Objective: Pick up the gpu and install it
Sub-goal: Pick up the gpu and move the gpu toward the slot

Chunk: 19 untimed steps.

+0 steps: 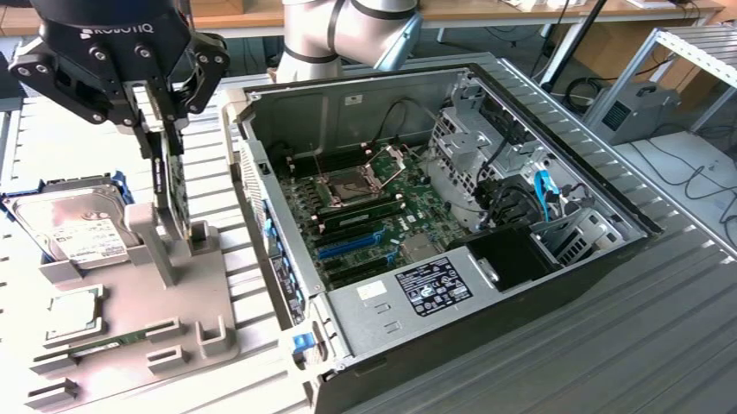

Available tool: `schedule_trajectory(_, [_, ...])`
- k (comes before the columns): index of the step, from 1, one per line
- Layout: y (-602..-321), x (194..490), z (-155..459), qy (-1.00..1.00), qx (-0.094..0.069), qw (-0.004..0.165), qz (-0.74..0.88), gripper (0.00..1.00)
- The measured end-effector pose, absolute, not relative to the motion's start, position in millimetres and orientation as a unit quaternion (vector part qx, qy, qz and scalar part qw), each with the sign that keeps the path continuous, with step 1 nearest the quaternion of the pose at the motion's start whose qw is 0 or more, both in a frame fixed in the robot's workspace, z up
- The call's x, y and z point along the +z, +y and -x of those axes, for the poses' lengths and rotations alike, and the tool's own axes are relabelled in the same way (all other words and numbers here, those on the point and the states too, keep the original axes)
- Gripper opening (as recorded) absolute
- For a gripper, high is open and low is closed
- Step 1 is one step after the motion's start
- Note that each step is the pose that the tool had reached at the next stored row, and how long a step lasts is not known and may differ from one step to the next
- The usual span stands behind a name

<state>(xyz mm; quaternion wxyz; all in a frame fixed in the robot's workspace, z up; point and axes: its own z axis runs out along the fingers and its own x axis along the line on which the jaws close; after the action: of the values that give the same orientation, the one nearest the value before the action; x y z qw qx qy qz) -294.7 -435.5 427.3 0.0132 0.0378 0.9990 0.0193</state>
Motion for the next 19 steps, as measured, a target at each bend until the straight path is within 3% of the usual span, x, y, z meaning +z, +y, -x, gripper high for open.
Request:
schedule_trajectory(7, [-435.5,427.4,259.6,0.999,0.014,0.013,-0.038,0.26])
schedule_trajectory(19, [-435.5,427.4,252.8,0.999,0.012,0.013,-0.038,0.26])
